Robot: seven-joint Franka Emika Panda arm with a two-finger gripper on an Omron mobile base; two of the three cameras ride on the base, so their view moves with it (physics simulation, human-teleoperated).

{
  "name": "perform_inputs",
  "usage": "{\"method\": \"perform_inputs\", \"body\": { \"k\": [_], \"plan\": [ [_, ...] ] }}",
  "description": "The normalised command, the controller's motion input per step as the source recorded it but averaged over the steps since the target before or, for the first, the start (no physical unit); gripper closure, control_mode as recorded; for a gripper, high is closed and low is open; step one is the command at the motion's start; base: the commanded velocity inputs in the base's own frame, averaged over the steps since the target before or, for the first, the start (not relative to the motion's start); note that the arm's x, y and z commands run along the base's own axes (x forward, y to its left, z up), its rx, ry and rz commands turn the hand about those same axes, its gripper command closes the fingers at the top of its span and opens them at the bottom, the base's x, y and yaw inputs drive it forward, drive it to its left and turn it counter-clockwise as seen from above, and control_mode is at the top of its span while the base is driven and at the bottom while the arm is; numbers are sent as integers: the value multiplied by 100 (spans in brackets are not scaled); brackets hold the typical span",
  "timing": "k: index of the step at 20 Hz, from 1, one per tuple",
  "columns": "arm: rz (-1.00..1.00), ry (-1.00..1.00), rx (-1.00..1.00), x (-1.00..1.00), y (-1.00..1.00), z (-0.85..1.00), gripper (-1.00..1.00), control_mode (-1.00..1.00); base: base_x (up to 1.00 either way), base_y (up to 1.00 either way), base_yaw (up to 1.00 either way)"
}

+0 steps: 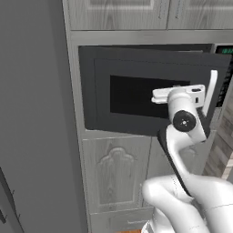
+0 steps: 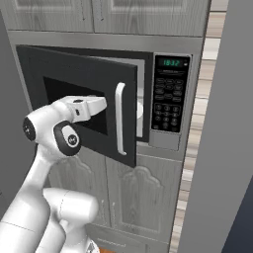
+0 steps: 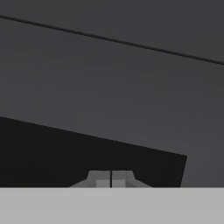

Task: Pick the hotdog bun from the counter and place it in the microwave. Then turn on the microwave.

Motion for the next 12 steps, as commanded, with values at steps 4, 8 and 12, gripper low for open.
{"method": "perform_inputs", "body": {
  "k": [4, 8, 12],
  "plan": [
    [11, 5, 4, 24, -14, 16, 100, -100, 0, 0, 0],
    [10, 5, 4, 24, -14, 16, 100, -100, 0, 0, 0],
    [10, 7, 4, 26, -14, 15, 100, -100, 0, 0, 0]
  ]
}}
